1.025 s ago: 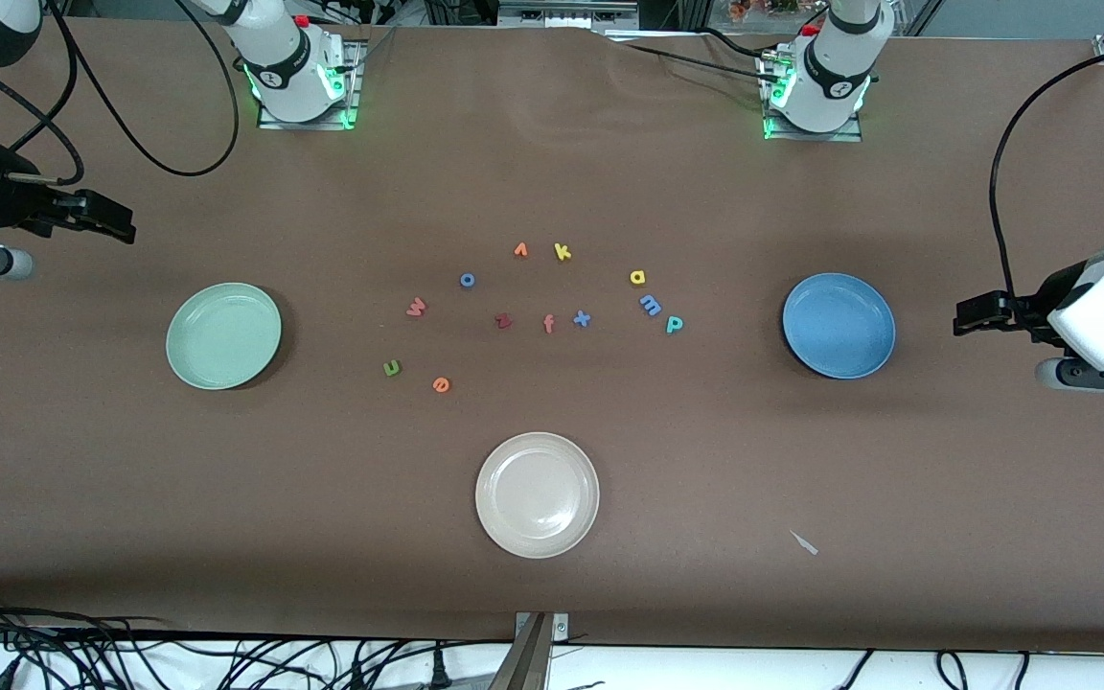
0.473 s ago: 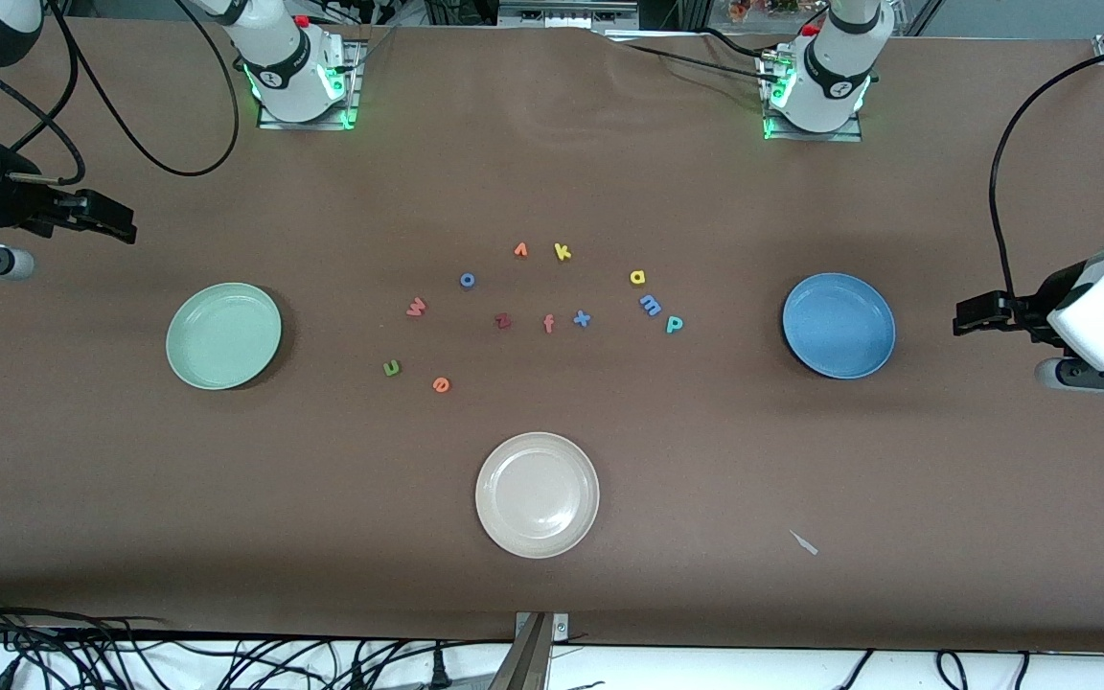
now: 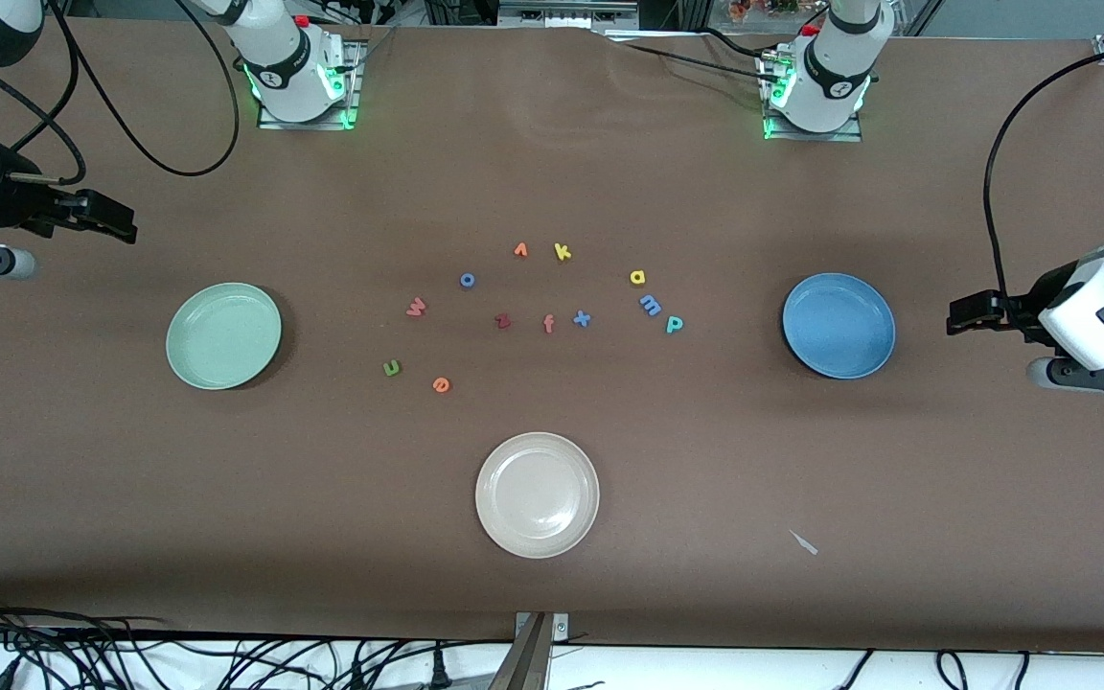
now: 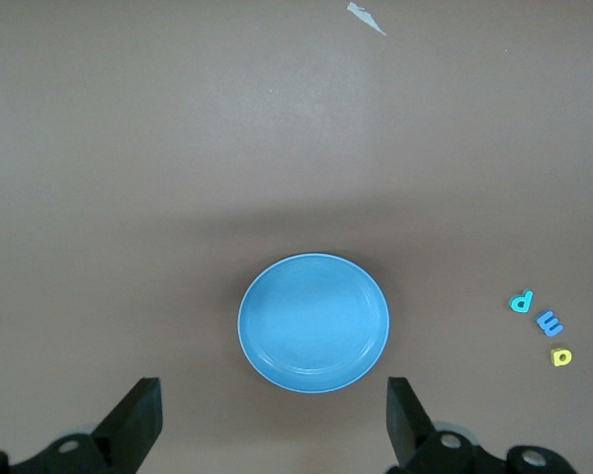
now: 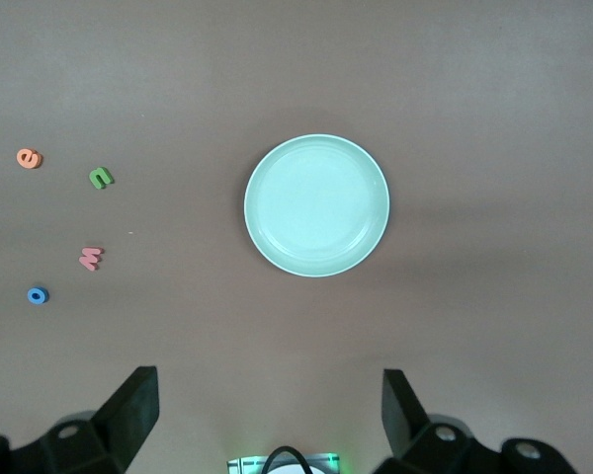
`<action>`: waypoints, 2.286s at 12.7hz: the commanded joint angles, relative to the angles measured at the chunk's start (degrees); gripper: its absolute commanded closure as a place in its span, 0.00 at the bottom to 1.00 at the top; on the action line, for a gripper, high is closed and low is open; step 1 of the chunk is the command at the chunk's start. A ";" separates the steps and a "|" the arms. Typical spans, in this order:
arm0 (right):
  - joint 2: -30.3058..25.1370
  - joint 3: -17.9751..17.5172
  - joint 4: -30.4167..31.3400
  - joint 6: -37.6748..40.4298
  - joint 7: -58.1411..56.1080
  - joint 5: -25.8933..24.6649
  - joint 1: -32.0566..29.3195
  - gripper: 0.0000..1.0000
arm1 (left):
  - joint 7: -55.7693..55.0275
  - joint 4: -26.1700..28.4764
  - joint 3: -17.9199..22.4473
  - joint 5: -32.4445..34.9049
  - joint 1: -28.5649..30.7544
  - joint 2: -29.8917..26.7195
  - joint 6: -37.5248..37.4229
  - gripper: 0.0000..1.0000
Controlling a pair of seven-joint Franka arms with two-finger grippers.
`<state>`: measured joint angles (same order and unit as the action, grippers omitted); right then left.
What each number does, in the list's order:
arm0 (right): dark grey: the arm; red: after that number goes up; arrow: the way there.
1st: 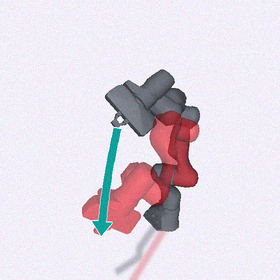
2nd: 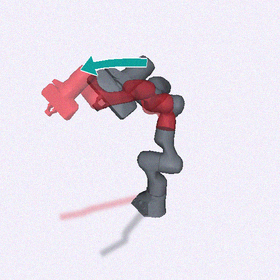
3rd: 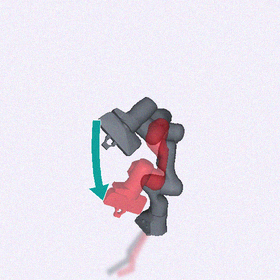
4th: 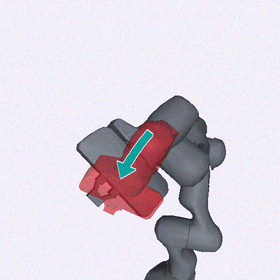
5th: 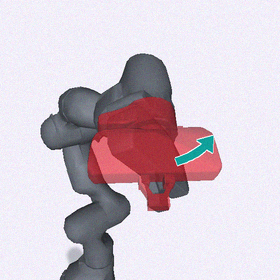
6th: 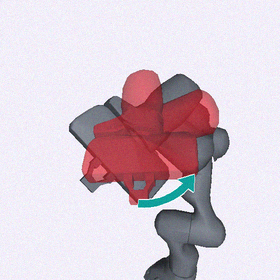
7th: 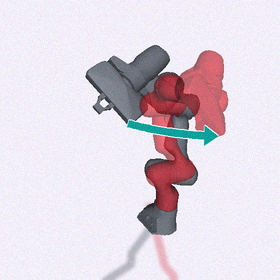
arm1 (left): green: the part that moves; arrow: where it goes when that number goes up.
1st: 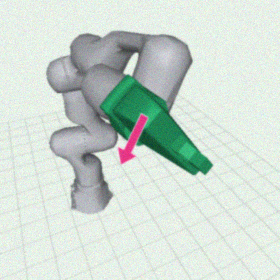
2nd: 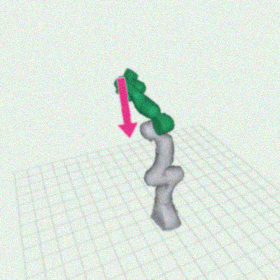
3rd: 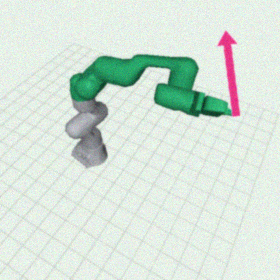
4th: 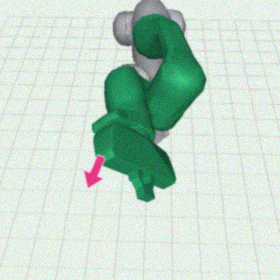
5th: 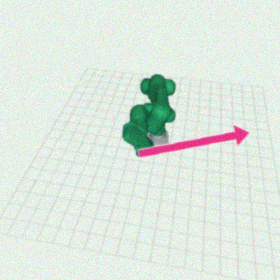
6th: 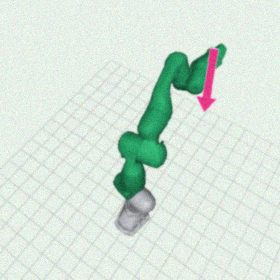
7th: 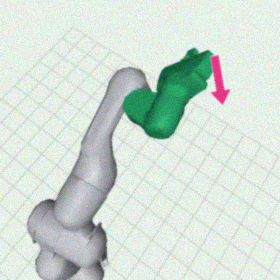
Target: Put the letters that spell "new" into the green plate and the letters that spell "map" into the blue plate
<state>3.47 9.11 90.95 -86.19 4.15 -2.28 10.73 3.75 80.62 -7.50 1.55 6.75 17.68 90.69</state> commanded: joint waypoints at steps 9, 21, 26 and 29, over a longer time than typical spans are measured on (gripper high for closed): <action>0.31 -0.06 -1.13 0.94 -0.73 -0.44 0.17 0.00 | -0.41 0.24 -0.14 1.17 -0.16 -0.45 -0.60 0.00; 1.71 -0.06 -1.04 0.06 -0.29 0.34 0.17 0.00 | -0.49 0.94 -0.49 1.17 -0.25 -0.01 -0.51 0.00; 1.80 -0.06 -1.13 0.06 -0.20 0.87 0.17 0.00 | -0.41 1.03 -0.50 1.17 -0.16 -0.10 -0.51 0.00; 2.50 0.03 -1.13 -0.03 -0.37 0.87 0.09 0.00 | -0.41 0.94 -0.50 1.17 -0.16 -0.10 -0.51 0.00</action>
<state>5.02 9.01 90.95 -86.56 4.16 -2.07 10.78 3.74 81.43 -7.76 1.55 6.75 17.87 90.68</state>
